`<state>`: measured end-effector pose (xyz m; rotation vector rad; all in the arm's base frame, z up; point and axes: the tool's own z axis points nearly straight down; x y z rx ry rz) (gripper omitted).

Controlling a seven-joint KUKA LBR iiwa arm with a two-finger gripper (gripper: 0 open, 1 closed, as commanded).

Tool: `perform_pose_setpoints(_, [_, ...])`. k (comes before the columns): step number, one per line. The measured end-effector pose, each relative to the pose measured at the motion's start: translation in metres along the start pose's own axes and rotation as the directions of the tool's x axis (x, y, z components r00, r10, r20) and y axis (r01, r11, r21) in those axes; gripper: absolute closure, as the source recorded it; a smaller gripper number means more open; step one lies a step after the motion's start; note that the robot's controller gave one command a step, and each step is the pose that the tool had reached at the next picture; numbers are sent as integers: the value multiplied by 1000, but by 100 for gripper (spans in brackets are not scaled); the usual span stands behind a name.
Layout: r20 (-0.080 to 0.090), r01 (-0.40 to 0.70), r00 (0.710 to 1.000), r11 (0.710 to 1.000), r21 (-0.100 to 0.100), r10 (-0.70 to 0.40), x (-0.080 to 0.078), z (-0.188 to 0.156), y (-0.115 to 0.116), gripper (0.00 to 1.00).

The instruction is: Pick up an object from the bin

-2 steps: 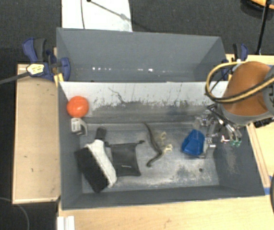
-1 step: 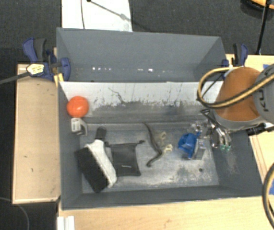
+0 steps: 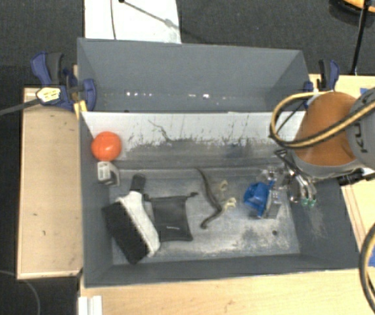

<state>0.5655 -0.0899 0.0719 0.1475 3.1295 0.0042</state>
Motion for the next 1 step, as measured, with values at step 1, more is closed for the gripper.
perform_pose_setpoints(1, [4,-19,1000,1000,0,19,-13,-147,-31,100])
